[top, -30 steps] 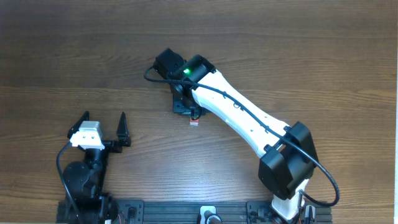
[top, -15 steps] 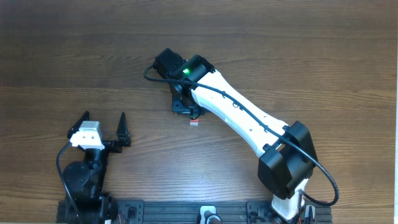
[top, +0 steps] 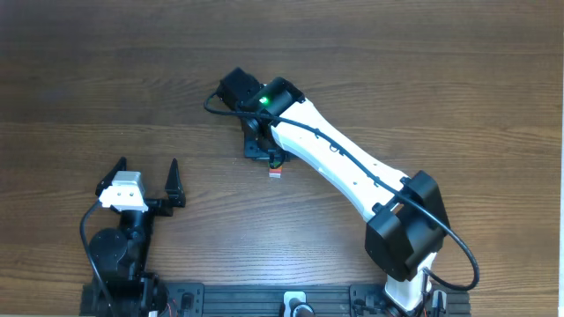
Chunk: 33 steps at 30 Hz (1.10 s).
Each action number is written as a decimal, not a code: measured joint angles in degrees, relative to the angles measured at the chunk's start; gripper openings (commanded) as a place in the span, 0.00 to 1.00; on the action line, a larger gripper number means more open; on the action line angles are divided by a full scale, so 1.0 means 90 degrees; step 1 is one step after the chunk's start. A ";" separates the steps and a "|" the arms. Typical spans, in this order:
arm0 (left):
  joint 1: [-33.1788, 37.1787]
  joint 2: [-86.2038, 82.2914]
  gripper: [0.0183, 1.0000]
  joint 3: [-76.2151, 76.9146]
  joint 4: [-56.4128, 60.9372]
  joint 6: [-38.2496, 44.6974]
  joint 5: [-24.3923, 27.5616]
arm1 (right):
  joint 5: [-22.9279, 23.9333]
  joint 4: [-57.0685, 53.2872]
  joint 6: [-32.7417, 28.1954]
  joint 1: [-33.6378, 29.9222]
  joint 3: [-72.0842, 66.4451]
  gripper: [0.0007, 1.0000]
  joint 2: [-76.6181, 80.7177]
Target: Stack Cubes
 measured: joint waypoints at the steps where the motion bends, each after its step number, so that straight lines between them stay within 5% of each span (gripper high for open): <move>1: 0.0000 0.0000 1.00 0.0000 0.0000 0.0000 -0.0002 | 0.0012 0.0002 -0.0002 -0.0007 0.0000 0.04 0.0036; 33: 0.0000 0.0000 1.00 0.0000 0.0000 0.0000 -0.0002 | 0.0058 0.0223 0.0027 -0.0022 -0.0015 0.04 0.0085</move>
